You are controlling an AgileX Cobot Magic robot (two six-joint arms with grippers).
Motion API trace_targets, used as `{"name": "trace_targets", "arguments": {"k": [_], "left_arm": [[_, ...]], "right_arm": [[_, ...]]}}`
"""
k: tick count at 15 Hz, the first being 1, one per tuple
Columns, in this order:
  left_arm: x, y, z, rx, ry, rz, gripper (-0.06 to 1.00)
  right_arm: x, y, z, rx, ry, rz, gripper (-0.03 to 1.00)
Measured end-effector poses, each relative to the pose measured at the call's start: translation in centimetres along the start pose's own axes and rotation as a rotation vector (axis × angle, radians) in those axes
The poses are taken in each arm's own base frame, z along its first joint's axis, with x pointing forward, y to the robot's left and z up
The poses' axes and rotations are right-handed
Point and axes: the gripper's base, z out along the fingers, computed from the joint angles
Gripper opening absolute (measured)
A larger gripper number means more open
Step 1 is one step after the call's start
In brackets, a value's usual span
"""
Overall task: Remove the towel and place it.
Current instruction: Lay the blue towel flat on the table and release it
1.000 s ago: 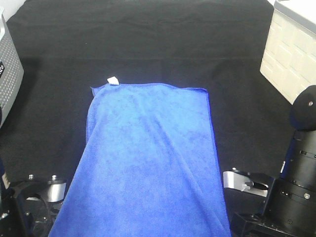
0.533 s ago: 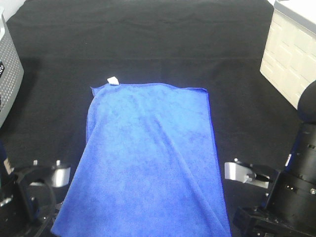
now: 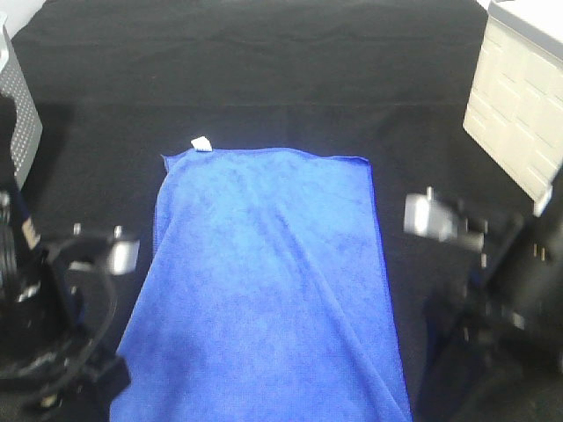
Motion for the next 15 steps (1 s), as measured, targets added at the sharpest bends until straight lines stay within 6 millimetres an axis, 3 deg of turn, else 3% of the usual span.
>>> {"name": "trace_targets", "arguments": {"k": [3, 6, 9, 10, 14, 15], "left_arm": [[-2.0, -0.2, -3.2, -0.111, -0.129, 0.031, 0.68], [-4.1, 1.1, -7.9, -0.160, -0.296, -0.013, 0.70], [-5.5, 4.0, -13.4, -0.153, -0.472, -0.092, 0.70], [-6.4, 5.8, -15.4, -0.158, -0.529, -0.136, 0.70], [-9.6, 9.6, -17.1, -0.163, -0.569, -0.198, 0.70], [-11.2, 11.0, -17.0, -0.159, -0.566, -0.215, 0.70]], "right_arm": [[-2.3, 1.1, -4.7, 0.176, -0.132, -0.072, 0.81], [-4.2, 1.3, -9.8, 0.285, -0.300, -0.079, 0.83], [-6.2, -0.9, -15.1, 0.301, -0.459, -0.007, 0.83], [-7.7, -2.2, -17.0, 0.301, -0.509, 0.019, 0.83], [-12.2, -4.2, -17.6, 0.288, -0.512, 0.032, 0.83], [-13.4, -4.5, -17.6, 0.272, -0.514, 0.026, 0.83]]}}
